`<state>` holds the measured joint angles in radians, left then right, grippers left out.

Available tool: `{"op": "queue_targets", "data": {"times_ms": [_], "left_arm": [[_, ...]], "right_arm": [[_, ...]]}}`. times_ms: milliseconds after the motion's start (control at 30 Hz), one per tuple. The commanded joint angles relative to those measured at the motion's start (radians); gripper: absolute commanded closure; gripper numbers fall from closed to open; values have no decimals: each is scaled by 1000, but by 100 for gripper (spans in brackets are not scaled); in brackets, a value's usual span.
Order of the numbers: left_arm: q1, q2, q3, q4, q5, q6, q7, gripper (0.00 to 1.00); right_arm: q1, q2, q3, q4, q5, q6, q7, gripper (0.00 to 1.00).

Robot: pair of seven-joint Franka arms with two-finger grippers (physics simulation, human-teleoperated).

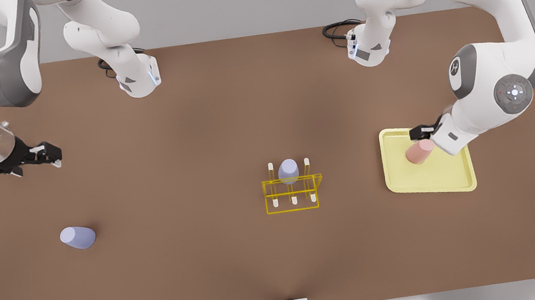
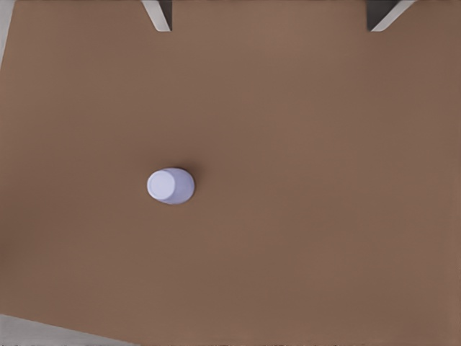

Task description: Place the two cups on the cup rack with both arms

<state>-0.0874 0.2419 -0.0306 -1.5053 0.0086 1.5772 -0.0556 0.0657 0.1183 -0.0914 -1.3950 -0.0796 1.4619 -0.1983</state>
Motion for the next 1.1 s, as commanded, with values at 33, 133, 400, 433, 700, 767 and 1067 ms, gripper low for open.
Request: {"op": "queue_targets", "data": {"times_ms": [33, 133, 400, 433, 700, 767, 1067], "left_arm": [[0, -1, 1, -3, -1, 49, -84, 0], [2, -1, 58, -272, -1, 349, -79, 0], [46, 5, 120, -575, -1, 656, 112, 0], [52, 13, 120, -579, 1, 656, 212, 0], [89, 68, 120, -621, 90, 719, 277, 0], [89, 85, 120, -624, 85, 748, 275, 0], [94, 135, 120, -625, 10, 774, 277, 0]], "right_arm": [[-4, 3, -2, -2, 9, 32, -75, 0], [-27, 239, -2, 37, 11, 138, -89, 0], [-185, 540, 1, 73, 98, 433, -161, 0], [-199, 555, 1, 74, 100, 445, -168, 0], [-259, 684, -1, 105, 107, 571, -311, 0], [-268, 696, -1, 94, 107, 584, -313, 0], [-274, 692, 9, -7, 109, 673, -309, 0]]}}
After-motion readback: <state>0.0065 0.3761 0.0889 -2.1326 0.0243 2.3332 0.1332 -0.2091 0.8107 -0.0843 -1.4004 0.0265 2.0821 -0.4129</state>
